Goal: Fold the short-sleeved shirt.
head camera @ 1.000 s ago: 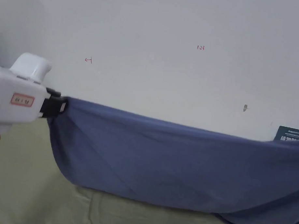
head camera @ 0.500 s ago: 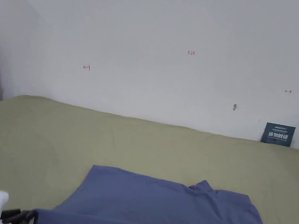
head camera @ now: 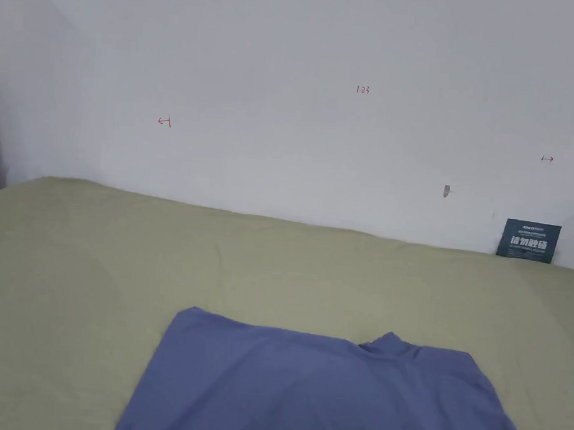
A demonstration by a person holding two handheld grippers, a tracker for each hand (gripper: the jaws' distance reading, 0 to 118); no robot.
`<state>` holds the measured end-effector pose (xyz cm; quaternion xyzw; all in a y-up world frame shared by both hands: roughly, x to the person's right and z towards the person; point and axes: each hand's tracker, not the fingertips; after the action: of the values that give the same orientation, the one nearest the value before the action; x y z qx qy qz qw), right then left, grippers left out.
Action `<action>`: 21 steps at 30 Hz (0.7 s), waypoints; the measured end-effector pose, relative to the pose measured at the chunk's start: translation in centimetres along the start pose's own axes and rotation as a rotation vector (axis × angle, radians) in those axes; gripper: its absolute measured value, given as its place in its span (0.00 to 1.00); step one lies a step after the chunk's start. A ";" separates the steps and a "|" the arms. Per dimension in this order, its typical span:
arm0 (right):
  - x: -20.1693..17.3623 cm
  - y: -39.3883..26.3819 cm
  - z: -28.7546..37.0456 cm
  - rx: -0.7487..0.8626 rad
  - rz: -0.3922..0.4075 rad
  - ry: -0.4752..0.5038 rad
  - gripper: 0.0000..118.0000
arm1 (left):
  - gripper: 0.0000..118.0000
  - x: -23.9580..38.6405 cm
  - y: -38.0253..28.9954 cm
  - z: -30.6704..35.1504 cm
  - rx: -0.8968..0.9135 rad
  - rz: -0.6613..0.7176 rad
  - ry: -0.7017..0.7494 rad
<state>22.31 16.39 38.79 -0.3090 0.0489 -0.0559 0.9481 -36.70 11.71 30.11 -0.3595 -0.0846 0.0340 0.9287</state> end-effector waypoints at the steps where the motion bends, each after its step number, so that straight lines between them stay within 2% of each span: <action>1: 1.1 -0.7 -0.3 -0.014 -0.021 -0.034 0.03 | 0.26 -0.1 -0.5 -0.4 -0.013 -0.004 0.031; 2: 1.4 -1.0 -0.6 -0.038 -0.039 -0.057 0.07 | 0.45 -0.2 -1.0 -0.7 -0.035 0.020 0.059; 3: 1.7 -1.2 -1.0 -0.083 -0.062 -0.068 0.28 | 0.68 -0.1 -1.6 -0.8 -0.086 0.057 0.082; 4: 2.0 -1.3 -1.0 -0.117 -0.076 -0.164 0.51 | 0.71 -0.2 -2.0 -0.7 -0.093 0.092 0.063; 5: 2.4 -1.7 -0.9 -0.136 -0.072 -0.206 0.71 | 0.71 -0.2 -2.2 -0.4 -0.077 0.129 0.053; 6: 2.6 -1.7 -0.5 -0.109 -0.078 -0.218 0.74 | 0.71 -0.2 -2.4 0.3 -0.042 0.158 0.059; 8: 2.2 -1.5 1.0 -0.035 -0.082 -0.189 0.73 | 0.71 0.2 -2.5 2.0 0.045 0.180 0.123; 9: 1.2 -1.5 2.0 0.007 -0.063 -0.190 0.75 | 0.71 0.8 -2.4 3.1 0.103 0.186 0.154; 12: -0.9 -1.5 4.8 0.142 0.007 -0.144 0.76 | 0.71 2.5 -2.2 6.3 0.261 0.167 0.137; 14: -3.3 -2.0 6.3 0.234 0.055 -0.148 0.76 | 0.70 4.2 -2.1 8.4 0.325 0.132 0.128; 15: -3.9 -2.4 6.9 0.268 0.060 -0.157 0.76 | 0.69 4.8 -2.3 9.1 0.331 0.117 0.132; 16: -4.6 -2.9 7.6 0.274 0.064 -0.154 0.70 | 0.68 5.5 -2.5 9.8 0.320 0.114 0.129; 17: -5.9 -3.3 7.7 0.258 0.061 -0.145 0.56 | 0.63 6.1 -2.6 10.4 0.312 0.100 0.116; 18: -6.5 -3.7 8.0 0.259 0.067 -0.119 0.22 | 0.37 6.6 -2.8 10.8 0.293 0.076 0.095; 19: -7.0 -4.1 8.2 0.246 0.086 -0.108 0.00 | 0.00 6.9 -3.1 10.9 0.274 0.043 0.092; 21: -8.5 -4.7 8.2 0.217 0.160 -0.162 0.00 | 0.00 7.4 -3.9 10.8 0.239 0.018 0.153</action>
<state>14.61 18.51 48.64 -0.2034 -0.0099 0.0400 0.9782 -31.39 16.82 41.57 -0.2487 -0.0057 0.0248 0.9683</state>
